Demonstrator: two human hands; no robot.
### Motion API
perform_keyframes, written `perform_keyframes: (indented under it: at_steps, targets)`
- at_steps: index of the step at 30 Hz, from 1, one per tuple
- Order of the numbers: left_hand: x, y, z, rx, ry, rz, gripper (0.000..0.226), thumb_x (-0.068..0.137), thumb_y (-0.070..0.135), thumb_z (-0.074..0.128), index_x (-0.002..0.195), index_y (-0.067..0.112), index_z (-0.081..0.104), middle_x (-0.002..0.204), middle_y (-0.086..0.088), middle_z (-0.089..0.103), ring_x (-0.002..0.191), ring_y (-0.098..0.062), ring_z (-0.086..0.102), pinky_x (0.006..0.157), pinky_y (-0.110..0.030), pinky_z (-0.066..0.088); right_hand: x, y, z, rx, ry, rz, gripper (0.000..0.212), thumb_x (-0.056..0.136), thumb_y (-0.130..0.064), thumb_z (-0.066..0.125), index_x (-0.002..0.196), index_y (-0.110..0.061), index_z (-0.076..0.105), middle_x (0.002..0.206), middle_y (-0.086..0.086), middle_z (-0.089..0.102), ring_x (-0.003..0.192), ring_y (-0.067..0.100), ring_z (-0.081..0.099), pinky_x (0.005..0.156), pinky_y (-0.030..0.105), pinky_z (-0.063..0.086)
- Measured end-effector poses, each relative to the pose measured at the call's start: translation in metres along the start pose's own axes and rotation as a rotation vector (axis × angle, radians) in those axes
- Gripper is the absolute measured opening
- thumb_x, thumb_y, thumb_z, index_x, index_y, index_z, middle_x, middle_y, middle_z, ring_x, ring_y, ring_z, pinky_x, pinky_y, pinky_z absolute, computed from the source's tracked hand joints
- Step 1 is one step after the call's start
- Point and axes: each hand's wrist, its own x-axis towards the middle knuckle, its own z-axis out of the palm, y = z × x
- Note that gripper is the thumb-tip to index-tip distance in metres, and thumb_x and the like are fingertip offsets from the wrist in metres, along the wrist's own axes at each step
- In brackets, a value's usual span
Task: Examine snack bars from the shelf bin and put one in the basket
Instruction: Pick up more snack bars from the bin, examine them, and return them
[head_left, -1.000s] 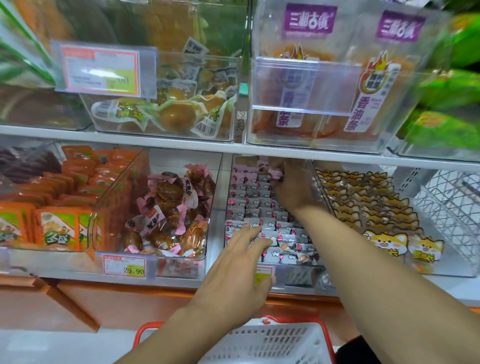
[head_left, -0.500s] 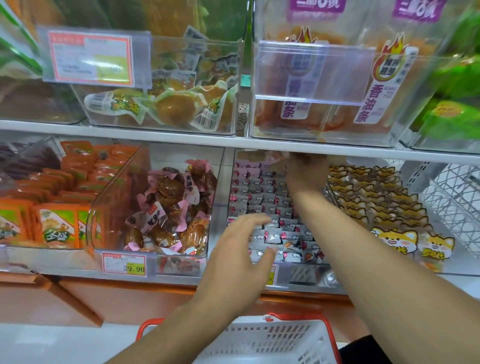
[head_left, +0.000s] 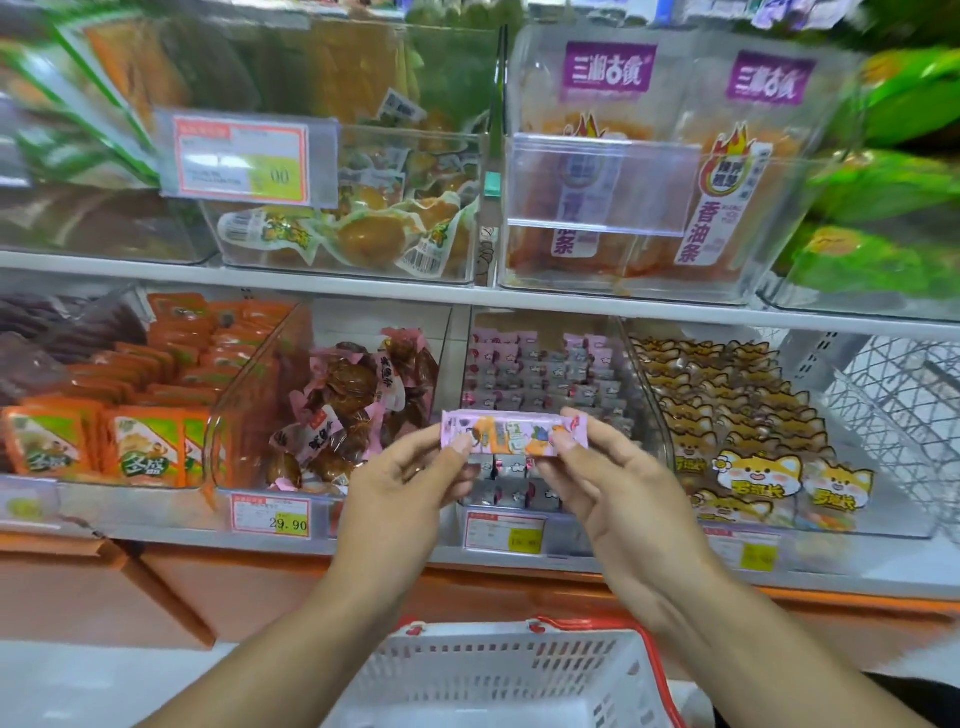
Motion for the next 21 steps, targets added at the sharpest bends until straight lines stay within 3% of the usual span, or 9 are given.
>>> perform_keyframes:
  at_steps: [5,8,13,16,21]
  targets:
    - [0.004,-0.002,-0.004,-0.114,0.019,-0.029,0.044,0.063,0.032,0.083,0.102,0.013,0.075,0.096,-0.011,0.078,0.087,-0.020,0.076,0.075,-0.022,0.059,0.006,-0.002,-0.006,0.112,-0.020,0.030,0.035,0.076,-0.013,0.074,0.109,-0.003,0.067,0.096,0.007,0.078,0.094,0.015,0.075,0.082,0.023,0.060]
    - [0.009,0.002,-0.003,-0.259,-0.055,-0.108,0.050,0.061,0.034,0.081,0.099,0.004,0.069,0.101,-0.017,0.077,0.087,-0.019,0.074,0.074,-0.024,0.060,0.010,-0.006,-0.011,0.102,-0.033,0.054,0.028,0.072,-0.015,0.077,0.094,-0.007,0.062,0.093,0.010,0.078,0.090,0.017,0.076,0.079,0.026,0.062]
    - [0.011,0.002,-0.003,-0.301,-0.119,-0.112,0.031,0.066,0.037,0.077,0.083,0.013,0.066,0.103,-0.016,0.076,0.089,-0.020,0.075,0.072,-0.023,0.059,0.015,-0.012,-0.018,0.121,-0.087,0.138,0.013,0.073,-0.019,0.078,0.083,-0.014,0.071,0.102,0.012,0.078,0.091,0.022,0.076,0.073,0.028,0.062]
    - [0.014,0.000,-0.004,-0.292,-0.083,-0.090,0.014,0.073,0.034,0.073,0.072,0.021,0.067,0.099,-0.011,0.076,0.086,-0.018,0.074,0.071,-0.022,0.058,0.018,-0.014,-0.020,0.128,-0.090,0.159,0.023,0.075,-0.022,0.077,0.094,-0.013,0.070,0.104,0.013,0.077,0.093,0.023,0.076,0.071,0.029,0.062]
    - [0.014,-0.001,-0.002,-0.284,-0.049,-0.056,0.015,0.076,0.030,0.069,0.070,0.019,0.061,0.092,-0.011,0.076,0.085,-0.018,0.074,0.071,-0.022,0.059,0.024,-0.013,-0.021,0.059,-0.047,0.069,0.028,0.082,-0.020,0.074,0.104,-0.005,0.068,0.100,0.014,0.077,0.089,0.021,0.076,0.072,0.027,0.061]
